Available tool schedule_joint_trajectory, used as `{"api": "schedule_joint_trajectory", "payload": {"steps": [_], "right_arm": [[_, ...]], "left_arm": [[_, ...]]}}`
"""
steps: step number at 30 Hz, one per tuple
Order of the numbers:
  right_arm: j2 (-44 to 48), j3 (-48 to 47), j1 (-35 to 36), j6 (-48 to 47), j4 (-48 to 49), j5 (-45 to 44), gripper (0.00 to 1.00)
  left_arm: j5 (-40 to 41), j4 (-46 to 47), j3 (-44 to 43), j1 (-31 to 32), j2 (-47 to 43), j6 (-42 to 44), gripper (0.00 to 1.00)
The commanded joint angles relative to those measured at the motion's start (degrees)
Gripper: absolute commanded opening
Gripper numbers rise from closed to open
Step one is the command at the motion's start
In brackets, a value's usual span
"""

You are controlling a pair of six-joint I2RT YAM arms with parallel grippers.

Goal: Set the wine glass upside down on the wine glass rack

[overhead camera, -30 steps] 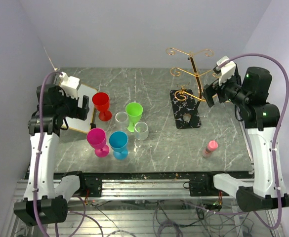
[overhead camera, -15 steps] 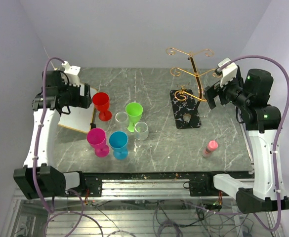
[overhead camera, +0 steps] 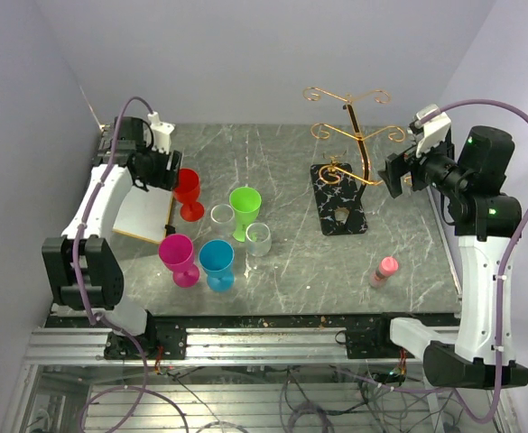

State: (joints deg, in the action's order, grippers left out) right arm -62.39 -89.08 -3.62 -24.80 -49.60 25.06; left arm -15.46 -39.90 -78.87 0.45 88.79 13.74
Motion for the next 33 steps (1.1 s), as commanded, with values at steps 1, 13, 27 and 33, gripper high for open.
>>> {"api": "schedule_joint_trajectory", "payload": {"steps": [1, 13, 27, 33], "right_arm": [[0.2, 0.5, -1.6, 1.4, 1.1, 3.7, 0.98], [-0.5, 1.2, -2.4, 1.4, 1.3, 4.2, 0.98], [-0.3, 3.1, -2.4, 0.8, 1.4, 3.5, 0.98], [0.1, 3.8, -2.4, 0.7, 1.4, 3.2, 0.98]], "left_arm": [[1.9, 2.5, -4.2, 2.6, 3.2, 2.2, 0.74], [7.8, 2.6, -6.5, 6.6, 7.5, 3.9, 0.51], [7.1, -4.4, -13.9, 7.4, 11.0, 7.5, 0.19], [7.6, -6.0, -14.3, 7.6, 11.9, 8.9, 0.28]]}}
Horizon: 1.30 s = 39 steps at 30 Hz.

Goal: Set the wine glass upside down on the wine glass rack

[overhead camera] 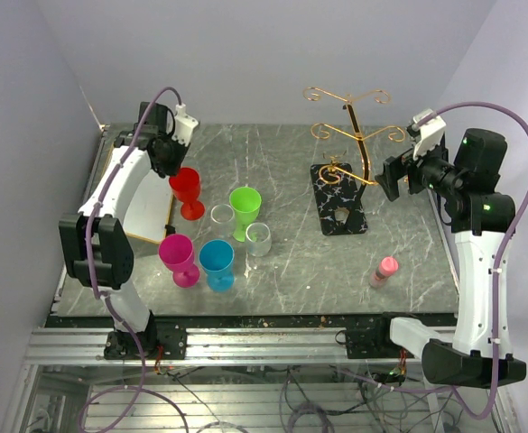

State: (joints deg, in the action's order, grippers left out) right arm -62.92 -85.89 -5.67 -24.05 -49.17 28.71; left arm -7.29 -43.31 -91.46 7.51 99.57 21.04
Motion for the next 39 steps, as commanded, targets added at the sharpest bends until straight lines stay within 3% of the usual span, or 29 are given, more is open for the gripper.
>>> {"api": "schedule_joint_trajectory", "payload": {"steps": [1, 5, 11, 23, 32, 39], "right_arm": [[0.7, 0.6, -0.3, 0.0, 0.9, -0.4, 0.98], [0.7, 0.8, -0.3, 0.0, 1.0, -0.3, 0.98], [0.9, 1.2, -0.3, 0.0, 1.2, -0.4, 0.98], [0.8, 0.2, -0.4, -0.4, 0.4, -0.9, 0.99], [0.1, -4.2, -0.3, -2.8, -1.8, 2.8, 1.00], [-4.6, -9.3, -0.1, 4.3, 6.0, 6.7, 0.98]], "left_arm": [[-0.5, -2.8, -1.7, 0.6, 1.2, 2.0, 0.31], [-0.3, -3.1, -1.8, 0.6, 1.5, 2.8, 0.38], [-1.2, -3.7, -1.2, 0.6, 1.8, 3.7, 0.39], [-1.9, -4.5, -3.1, 1.3, -0.4, 5.4, 0.07], [-2.9, -7.3, -13.6, 1.7, -7.4, 0.5, 0.07], [-9.1, 1.1, -18.3, 1.7, -16.7, -7.9, 0.07]]}}
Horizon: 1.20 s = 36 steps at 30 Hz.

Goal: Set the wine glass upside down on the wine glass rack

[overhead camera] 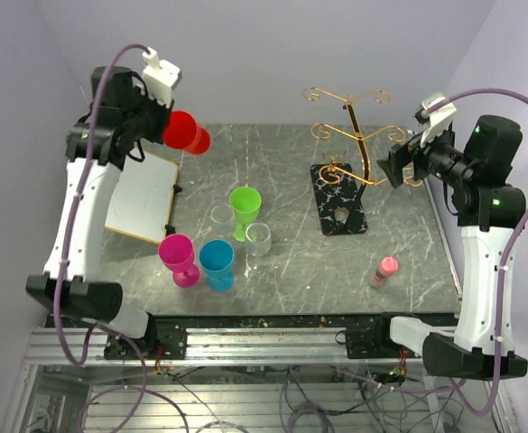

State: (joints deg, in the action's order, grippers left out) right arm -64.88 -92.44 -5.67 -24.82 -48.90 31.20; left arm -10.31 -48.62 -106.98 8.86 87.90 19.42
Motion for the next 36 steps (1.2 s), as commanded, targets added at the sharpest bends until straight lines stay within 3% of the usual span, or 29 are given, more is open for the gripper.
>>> {"api": "schedule_joint_trajectory", "payload": {"steps": [1, 7, 13, 26, 31, 36], "right_arm": [[-3.7, -3.5, 0.2, 6.4, 7.0, 5.6, 0.97], [-7.7, -5.4, 3.1, 16.9, 18.6, 8.9, 0.93], [-12.6, -5.1, 9.6, 28.5, 29.0, 8.9, 0.82], [-25.3, -10.3, 22.9, 38.2, 36.0, 8.6, 0.74], [-28.6, -13.1, 25.2, 39.2, 35.3, 8.1, 0.63], [-29.1, -13.6, 25.6, 41.1, 36.1, 9.4, 0.38]], "left_arm": [[-7.7, 8.3, -3.0, 0.4, -5.8, -7.7, 0.07], [-17.8, 18.4, -4.8, 0.9, -7.5, -17.5, 0.07], [-24.8, 25.4, -6.4, 1.5, -3.6, -28.8, 0.07], [-29.4, 30.3, -6.4, 4.0, 1.5, -33.6, 0.07], [-30.0, 30.1, -6.5, 5.0, 1.7, -32.7, 0.07], [-29.9, 29.9, -6.3, 5.9, 1.4, -32.4, 0.07]]}}
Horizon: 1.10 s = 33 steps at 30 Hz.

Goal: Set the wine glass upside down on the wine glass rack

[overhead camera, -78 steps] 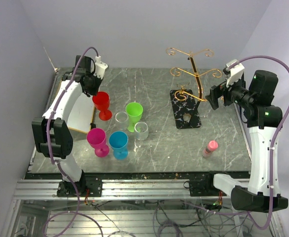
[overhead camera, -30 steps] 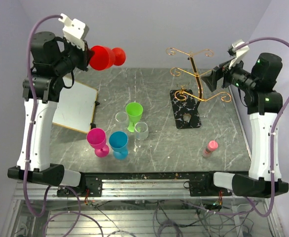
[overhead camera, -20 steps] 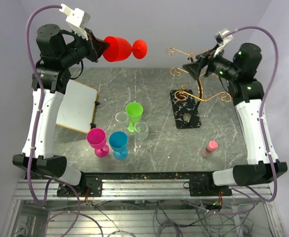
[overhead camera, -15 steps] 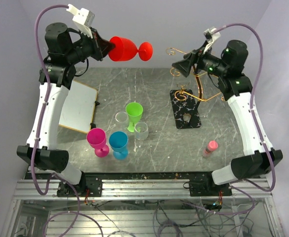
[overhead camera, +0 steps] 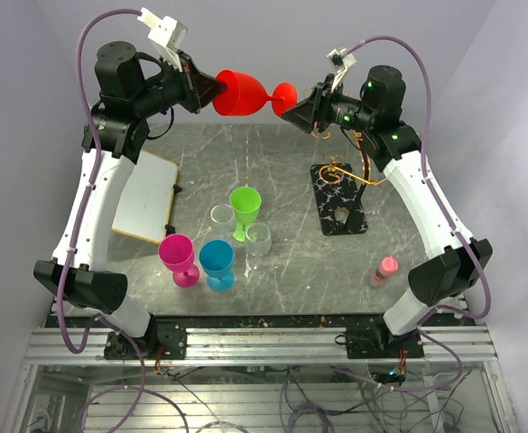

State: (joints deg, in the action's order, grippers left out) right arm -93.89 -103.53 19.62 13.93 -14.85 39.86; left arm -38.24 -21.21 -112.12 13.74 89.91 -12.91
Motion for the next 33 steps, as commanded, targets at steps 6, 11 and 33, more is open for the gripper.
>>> {"api": "schedule_joint_trajectory", "payload": {"steps": [6, 11, 33], "right_arm": [[0.0, -1.4, 0.3, 4.7, 2.7, -0.6, 0.27], [0.6, -0.2, 0.4, 6.8, 3.0, -2.8, 0.11], [8.1, 3.3, -14.6, 4.9, 1.4, -8.8, 0.00]], "left_arm": [[-2.7, 2.2, 0.3, 1.4, -1.8, 0.9, 0.07], [-3.0, 2.4, 1.5, 1.6, -2.9, 0.5, 0.07], [2.7, -0.5, 5.4, 1.3, -9.7, -0.2, 0.83]]}}
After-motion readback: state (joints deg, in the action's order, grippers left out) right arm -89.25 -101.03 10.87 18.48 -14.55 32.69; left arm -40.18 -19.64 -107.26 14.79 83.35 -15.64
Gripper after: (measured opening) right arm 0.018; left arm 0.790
